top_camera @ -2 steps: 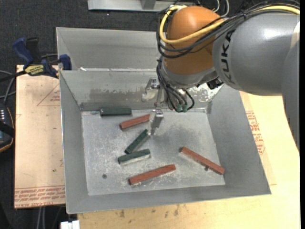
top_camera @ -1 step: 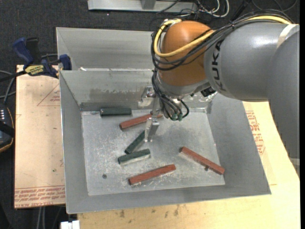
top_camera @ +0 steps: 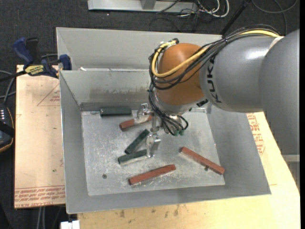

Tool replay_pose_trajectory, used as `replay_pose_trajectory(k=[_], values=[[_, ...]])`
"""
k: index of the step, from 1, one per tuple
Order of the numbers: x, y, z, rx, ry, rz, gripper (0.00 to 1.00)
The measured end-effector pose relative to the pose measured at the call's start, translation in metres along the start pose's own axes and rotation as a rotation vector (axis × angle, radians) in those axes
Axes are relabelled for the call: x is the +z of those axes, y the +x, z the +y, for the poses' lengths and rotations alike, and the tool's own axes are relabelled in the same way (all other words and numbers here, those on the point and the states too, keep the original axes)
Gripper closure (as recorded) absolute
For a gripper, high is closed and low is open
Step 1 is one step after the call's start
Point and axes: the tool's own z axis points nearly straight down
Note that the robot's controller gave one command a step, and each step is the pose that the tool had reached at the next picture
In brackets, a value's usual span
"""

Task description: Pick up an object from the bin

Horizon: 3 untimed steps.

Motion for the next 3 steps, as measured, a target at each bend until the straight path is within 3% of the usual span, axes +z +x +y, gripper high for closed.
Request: replay_pose_trajectory(k=[1,2,3], values=[[0.049,0.016,-0.001,-0.388,0.0,-0.021,1.0],[0.049,0.016,-0.001,-0.388,0.0,-0.021,1.0],[-0.083,0.044,-0.023,-0.453,0.0,-0.002,1.0]])
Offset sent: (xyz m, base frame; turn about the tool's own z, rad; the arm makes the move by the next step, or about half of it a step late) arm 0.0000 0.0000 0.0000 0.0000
